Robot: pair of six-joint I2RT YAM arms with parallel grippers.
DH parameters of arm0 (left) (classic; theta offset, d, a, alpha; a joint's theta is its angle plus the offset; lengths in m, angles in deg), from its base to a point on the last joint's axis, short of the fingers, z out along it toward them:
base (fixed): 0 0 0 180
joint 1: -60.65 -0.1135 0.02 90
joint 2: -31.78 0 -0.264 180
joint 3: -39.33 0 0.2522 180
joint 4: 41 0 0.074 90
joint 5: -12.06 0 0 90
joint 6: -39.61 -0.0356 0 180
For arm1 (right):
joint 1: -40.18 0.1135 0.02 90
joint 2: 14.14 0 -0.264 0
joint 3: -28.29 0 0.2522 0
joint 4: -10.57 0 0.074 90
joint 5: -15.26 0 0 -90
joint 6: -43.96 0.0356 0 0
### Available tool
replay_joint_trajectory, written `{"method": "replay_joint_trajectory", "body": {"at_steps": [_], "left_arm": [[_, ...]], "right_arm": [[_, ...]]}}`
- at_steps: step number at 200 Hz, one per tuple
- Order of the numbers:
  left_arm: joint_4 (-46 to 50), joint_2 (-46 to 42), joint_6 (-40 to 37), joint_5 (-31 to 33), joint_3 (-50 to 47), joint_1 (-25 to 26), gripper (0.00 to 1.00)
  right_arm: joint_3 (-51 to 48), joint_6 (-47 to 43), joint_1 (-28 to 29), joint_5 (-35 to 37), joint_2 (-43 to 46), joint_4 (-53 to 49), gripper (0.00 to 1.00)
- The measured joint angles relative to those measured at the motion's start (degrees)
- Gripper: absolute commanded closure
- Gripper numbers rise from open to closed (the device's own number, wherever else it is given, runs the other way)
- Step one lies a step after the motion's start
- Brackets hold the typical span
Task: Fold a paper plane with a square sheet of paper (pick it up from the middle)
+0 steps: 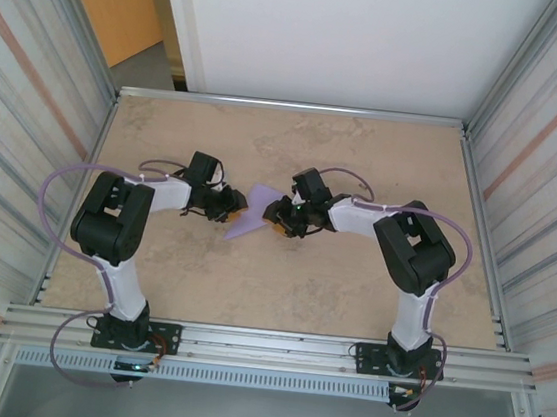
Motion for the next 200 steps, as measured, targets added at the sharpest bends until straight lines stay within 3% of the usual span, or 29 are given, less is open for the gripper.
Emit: {"method": "replay_joint_trajectory", "body": {"at_steps": [94,200], "left_arm": [[-0.11,0.33,0.2,-0.57,0.0,-0.33,0.7],[-0.33,0.33,1.05,-1.01,0.02,-0.37,0.68]], "right_arm": [[0.63,3.15,0.09,0.31,-1.62,1.79,0.7],[-0.76,11.04,-1.29,-3.96,-4.55,12.66,0.78]]}}
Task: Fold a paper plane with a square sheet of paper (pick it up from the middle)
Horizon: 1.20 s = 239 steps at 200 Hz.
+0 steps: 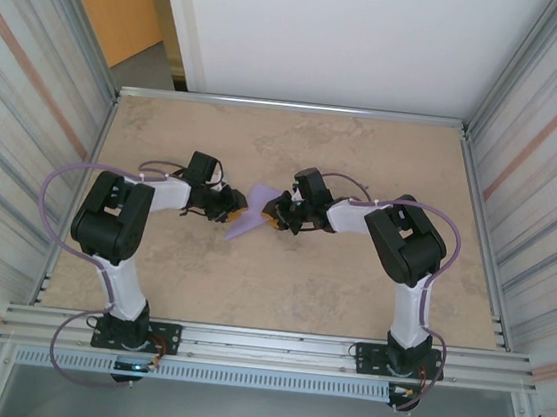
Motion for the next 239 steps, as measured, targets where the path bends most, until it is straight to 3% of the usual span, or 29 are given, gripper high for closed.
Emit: {"method": "replay_joint_trajectory", "body": {"at_steps": [67,116,169,239], "left_arm": [[-0.15,-0.55,1.11,-0.44,-0.07,0.0,0.63],[1.38,-6.29,-0.92,1.38,-3.21,0.85,0.58],[2.03,-15.13,-11.65,8.11,-6.95,6.95,0.52],[3.63,-15.98,-28.94,21.46,-7.67,16.76,0.52]], "right_arm": [[-0.04,0.79,-0.02,-0.04,0.0,-0.24,0.9],[-0.07,0.76,-0.02,0.13,0.0,-0.74,0.92],[-1.36,0.81,-0.68,0.11,0.85,-0.92,0.92],[-2.05,1.05,-1.86,-0.35,2.86,-1.46,0.92]]}}
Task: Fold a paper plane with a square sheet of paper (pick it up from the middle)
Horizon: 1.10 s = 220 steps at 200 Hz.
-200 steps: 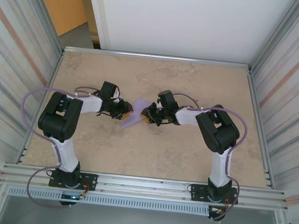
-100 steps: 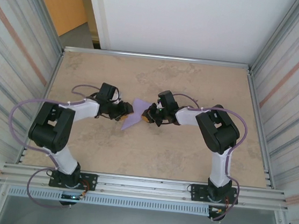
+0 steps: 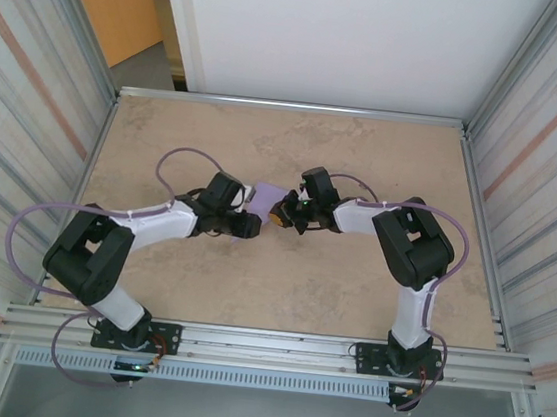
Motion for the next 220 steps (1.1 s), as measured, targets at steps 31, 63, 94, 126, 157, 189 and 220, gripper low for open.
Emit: {"method": "replay_joint_trajectory", "body": {"at_steps": [31,63,94,126,157,189,220], "left_arm": [[-0.63,0.26,-6.08,5.68,0.0,3.08,0.52],[-2.58,1.6,-12.04,12.81,0.0,6.23,0.52],[-4.74,3.56,-16.06,17.57,0.0,9.22,0.52],[-6.54,5.62,-17.92,21.55,0.0,10.84,0.55],[-7.87,6.6,-18.8,23.74,-0.2,11.1,0.6],[-9.2,6.6,-19.04,23.89,-1.09,11.1,0.65],[-10.14,6.67,-19.17,24.24,-1.51,11.1,0.69]], "right_arm": [[0.0,0.04,-0.04,-0.24,0.07,-0.96,0.92],[0.0,0.2,-0.15,-1.07,0.24,-1.9,0.92],[0.0,0.85,-0.44,-1.66,0.55,-2.05,0.92],[0.0,1.29,-0.87,-1.73,0.68,-2.05,0.92],[0.0,1.51,-0.9,-2.38,0.68,-2.05,0.92],[0.0,1.7,-1.05,-2.93,0.68,-2.05,0.91],[0.0,1.73,-1.18,-2.97,0.68,-2.08,0.89]]}}
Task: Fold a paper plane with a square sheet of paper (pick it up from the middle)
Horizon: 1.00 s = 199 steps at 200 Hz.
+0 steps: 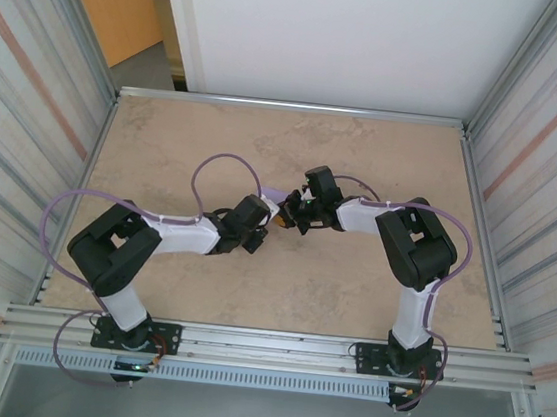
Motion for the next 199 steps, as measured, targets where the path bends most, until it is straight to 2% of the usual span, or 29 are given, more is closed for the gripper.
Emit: {"method": "replay_joint_trajectory", "body": {"at_steps": [41,73,105,159,199], "left_arm": [[-0.37,0.09,-0.02,0.0,-0.31,0.0,0.75],[-0.55,0.26,0.0,-0.07,-0.42,0.0,0.79],[-0.87,0.59,0.39,-1.4,-0.55,-0.11,0.84],[-2.64,0.57,2.21,-7.87,-1.31,-2.67,0.88],[-1.86,-0.2,3.87,-16.9,-1.31,-5.99,0.9]], "right_arm": [[0.0,0.28,-0.04,-0.02,0.0,-0.2,0.83],[0.0,0.92,-0.48,0.07,0.07,-0.61,0.68],[0.0,0.28,-1.79,0.87,1.03,-2.93,0.58],[-0.11,-3.34,-6.03,3.69,3.8,-6.05,0.54],[-1.64,-8.48,-8.2,4.79,4.72,-6.91,0.48]]}}
